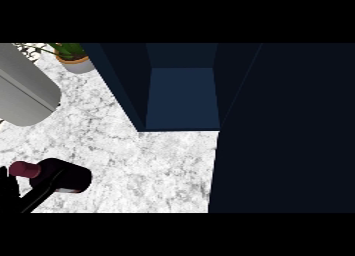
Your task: Pick up the wine, place it into the cabinet and close the cabinet
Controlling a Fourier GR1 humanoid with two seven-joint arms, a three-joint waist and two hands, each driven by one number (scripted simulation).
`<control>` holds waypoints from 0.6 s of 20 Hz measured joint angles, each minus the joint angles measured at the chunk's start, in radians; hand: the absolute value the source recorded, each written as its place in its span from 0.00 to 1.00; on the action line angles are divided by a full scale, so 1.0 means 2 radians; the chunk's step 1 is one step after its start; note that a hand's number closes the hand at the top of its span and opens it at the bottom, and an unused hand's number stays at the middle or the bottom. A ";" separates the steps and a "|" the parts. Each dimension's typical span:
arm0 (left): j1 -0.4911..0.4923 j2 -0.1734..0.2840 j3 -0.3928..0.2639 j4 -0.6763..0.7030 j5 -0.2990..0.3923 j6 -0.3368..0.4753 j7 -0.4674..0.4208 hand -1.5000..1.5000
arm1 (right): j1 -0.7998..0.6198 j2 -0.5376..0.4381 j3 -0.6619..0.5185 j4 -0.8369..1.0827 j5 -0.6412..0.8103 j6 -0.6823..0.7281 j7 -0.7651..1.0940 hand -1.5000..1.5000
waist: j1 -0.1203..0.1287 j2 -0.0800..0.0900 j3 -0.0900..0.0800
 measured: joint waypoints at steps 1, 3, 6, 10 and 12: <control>-0.002 0.000 0.001 0.010 0.006 -0.005 -0.009 0.00 | -0.001 -0.001 -0.004 0.000 0.000 0.000 0.001 0.00 | 0.000 0.000 0.000; -0.004 -0.001 -0.006 0.027 0.014 -0.004 -0.025 0.00 | -0.007 0.000 -0.001 -0.001 -0.001 -0.003 0.008 0.00 | 0.000 0.000 0.000; -0.004 -0.001 -0.012 0.063 0.031 -0.008 -0.060 0.00 | -0.017 0.004 0.009 0.000 0.001 -0.012 0.017 0.00 | 0.000 0.000 0.000; -0.010 -0.001 -0.012 0.108 0.048 -0.021 -0.095 0.00 | -0.013 0.001 0.010 0.000 0.001 -0.014 0.016 0.00 | -0.001 0.000 0.000; -0.013 -0.002 -0.019 0.123 0.057 -0.020 -0.110 0.00 | -0.015 0.000 0.010 -0.001 0.001 -0.015 0.019 0.00 | -0.001 0.000 0.000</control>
